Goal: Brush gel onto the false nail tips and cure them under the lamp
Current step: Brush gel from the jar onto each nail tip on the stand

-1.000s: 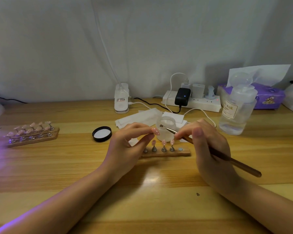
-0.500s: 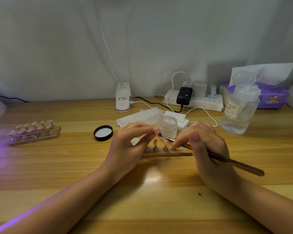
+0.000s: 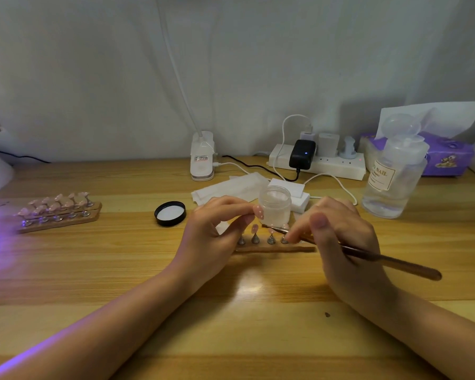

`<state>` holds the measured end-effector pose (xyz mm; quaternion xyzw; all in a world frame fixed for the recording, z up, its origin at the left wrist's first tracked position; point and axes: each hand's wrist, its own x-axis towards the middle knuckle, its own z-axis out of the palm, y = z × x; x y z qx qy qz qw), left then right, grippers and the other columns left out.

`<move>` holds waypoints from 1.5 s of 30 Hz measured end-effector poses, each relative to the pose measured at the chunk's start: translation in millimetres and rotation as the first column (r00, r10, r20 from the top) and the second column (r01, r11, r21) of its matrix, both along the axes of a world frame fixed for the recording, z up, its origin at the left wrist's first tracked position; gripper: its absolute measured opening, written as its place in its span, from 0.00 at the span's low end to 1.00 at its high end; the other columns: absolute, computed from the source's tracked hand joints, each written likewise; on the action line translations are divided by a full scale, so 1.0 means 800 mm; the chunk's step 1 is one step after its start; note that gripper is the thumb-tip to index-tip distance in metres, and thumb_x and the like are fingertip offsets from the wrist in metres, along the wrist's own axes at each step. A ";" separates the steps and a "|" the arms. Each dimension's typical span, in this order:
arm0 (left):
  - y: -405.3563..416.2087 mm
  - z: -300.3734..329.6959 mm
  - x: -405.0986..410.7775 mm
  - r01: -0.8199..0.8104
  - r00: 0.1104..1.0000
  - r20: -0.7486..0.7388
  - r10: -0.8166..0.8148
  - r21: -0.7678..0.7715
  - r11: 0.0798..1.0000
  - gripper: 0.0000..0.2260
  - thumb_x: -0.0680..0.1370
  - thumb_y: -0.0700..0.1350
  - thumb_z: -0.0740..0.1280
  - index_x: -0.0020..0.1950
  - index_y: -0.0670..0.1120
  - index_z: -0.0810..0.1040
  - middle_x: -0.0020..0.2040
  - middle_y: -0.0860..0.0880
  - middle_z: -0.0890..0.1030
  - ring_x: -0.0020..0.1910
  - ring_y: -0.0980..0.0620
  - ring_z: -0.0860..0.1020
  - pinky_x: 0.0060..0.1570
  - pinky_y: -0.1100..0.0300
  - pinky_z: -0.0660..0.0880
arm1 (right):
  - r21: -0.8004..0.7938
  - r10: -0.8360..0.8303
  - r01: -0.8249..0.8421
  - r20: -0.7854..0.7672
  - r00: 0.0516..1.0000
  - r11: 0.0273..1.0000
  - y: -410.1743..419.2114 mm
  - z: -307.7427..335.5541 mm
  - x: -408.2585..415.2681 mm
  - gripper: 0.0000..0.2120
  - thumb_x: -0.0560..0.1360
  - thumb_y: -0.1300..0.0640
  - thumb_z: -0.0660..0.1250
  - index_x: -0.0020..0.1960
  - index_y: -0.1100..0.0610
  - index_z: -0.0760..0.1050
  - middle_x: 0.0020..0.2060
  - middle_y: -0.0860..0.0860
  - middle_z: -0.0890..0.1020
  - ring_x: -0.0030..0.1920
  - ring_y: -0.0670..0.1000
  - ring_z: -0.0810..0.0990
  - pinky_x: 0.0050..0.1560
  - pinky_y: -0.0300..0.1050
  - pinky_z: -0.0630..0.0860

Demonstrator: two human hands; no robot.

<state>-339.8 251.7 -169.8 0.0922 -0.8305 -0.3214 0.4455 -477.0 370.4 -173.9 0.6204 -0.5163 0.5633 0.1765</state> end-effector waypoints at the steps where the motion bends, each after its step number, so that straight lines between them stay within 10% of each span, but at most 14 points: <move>1: 0.000 0.000 0.000 0.002 1.000 0.002 -0.002 0.004 1.000 0.15 0.72 0.31 0.67 0.52 0.49 0.79 0.45 0.55 0.81 0.47 0.58 0.78 0.47 0.59 0.75 | -0.011 0.003 -0.003 0.006 1.000 1.000 0.000 0.000 0.000 0.26 0.81 0.48 0.48 0.36 0.56 0.78 0.33 0.42 0.77 0.38 0.42 0.75 0.45 0.49 0.69; 45: 0.008 0.007 0.002 -0.019 0.999 0.051 0.015 0.076 0.997 0.08 0.72 0.41 0.66 0.47 0.53 0.79 0.43 0.56 0.81 0.45 0.59 0.77 0.47 0.59 0.73 | 0.037 0.027 -0.028 0.027 0.999 0.999 -0.011 0.002 0.003 0.24 0.80 0.47 0.49 0.41 0.56 0.79 0.37 0.46 0.79 0.41 0.50 0.78 0.41 0.60 0.72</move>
